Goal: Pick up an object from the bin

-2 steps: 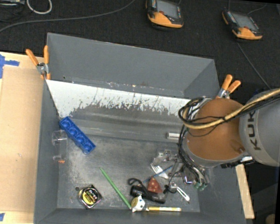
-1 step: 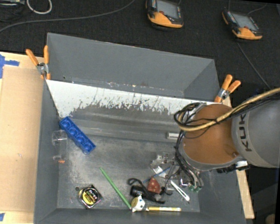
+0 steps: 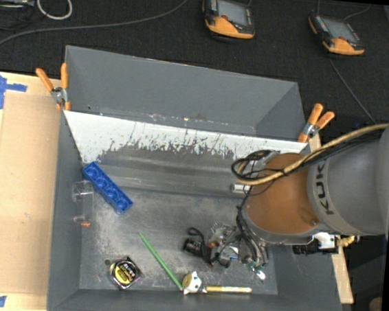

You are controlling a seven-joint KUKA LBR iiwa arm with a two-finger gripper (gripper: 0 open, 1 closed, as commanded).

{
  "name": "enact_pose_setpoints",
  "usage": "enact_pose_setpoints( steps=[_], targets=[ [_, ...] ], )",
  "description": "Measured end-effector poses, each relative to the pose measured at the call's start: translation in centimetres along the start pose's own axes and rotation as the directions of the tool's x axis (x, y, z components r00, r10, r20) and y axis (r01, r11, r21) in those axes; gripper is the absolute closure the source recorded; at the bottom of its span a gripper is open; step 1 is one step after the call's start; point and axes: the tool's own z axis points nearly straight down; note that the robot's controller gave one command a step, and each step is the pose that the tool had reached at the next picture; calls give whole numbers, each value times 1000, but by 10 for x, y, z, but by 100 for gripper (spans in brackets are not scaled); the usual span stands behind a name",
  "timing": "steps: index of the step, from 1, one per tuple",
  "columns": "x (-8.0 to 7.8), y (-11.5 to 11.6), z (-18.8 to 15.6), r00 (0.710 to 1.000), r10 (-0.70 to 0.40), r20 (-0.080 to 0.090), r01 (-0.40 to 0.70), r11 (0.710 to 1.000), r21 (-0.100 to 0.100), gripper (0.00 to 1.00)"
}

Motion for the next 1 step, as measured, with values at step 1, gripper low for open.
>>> enact_pose_setpoints(
  steps=[1],
  targets=[
    [0,0,-2,1000,0,0,0,1000,0,100]
  ],
)
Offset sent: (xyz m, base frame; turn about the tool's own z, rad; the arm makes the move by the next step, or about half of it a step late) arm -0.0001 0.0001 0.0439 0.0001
